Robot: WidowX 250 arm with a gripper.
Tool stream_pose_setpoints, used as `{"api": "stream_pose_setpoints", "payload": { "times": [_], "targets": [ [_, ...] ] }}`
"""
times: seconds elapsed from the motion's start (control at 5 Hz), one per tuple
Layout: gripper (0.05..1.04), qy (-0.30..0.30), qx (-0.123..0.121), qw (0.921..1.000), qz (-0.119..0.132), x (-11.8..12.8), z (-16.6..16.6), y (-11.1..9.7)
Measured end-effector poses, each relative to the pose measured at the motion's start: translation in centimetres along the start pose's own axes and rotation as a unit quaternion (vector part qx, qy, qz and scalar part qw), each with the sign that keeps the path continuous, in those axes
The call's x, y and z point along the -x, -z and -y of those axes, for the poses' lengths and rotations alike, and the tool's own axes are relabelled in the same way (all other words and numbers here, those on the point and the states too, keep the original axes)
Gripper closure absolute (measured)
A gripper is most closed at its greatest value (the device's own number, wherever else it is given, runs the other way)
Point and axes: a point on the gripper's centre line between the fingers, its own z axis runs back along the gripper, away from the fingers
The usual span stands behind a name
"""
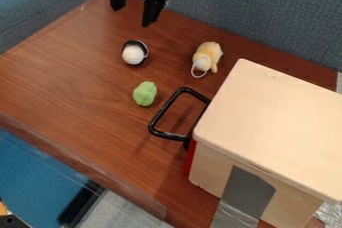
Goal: Put the yellow doll on top of the drawer
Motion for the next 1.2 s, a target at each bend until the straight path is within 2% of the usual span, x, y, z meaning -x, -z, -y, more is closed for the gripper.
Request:
{"api": "stream_pose_setpoints", "payload": {
  "times": [0.2,0.4,0.6,0.8,1.0,1.2],
  "targets": [
    [0.083,0.000,0.006,0.9997,-0.022,0.2,0.4,1.7],
    [0.083,0.016,0.011,0.9990,-0.042,-1.5,3.4,3.6],
    [0.083,0.034,0.007,0.9982,-0.049,-3.7,7.5,5.0],
    [0.083,0.033,0.010,0.9984,-0.045,-5.7,9.5,5.8],
    [0.083,0.024,0.015,0.9988,-0.040,-6.9,10.4,6.0],
    [0.083,0.023,0.009,0.9992,-0.031,-7.6,10.8,5.7]
  ]
}}
